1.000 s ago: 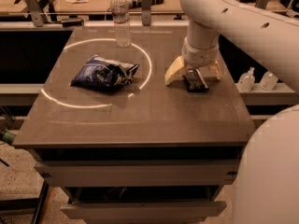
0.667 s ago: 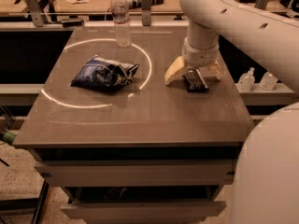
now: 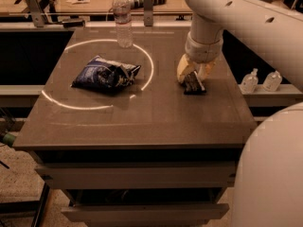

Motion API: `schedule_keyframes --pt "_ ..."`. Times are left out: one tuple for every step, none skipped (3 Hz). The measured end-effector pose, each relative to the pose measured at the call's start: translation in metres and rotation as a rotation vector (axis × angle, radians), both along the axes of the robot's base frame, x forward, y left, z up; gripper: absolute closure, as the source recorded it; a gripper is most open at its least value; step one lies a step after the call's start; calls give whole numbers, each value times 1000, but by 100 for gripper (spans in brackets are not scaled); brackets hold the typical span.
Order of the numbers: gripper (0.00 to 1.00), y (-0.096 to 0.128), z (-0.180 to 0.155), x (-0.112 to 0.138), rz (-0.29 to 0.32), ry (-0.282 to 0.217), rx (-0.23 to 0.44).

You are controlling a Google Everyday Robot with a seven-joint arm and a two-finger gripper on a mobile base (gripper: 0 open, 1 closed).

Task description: Pick rxbar chocolate

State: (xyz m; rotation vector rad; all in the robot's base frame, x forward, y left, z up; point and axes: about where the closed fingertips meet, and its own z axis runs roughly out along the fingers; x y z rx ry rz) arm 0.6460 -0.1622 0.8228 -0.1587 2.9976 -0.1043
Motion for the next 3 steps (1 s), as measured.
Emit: schedule_keyframes --pt "100 0 7 0 0 0 0" --pt "100 -2 5 4 1 -16 12" --pt "100 -3 28 5 39 -52 93"
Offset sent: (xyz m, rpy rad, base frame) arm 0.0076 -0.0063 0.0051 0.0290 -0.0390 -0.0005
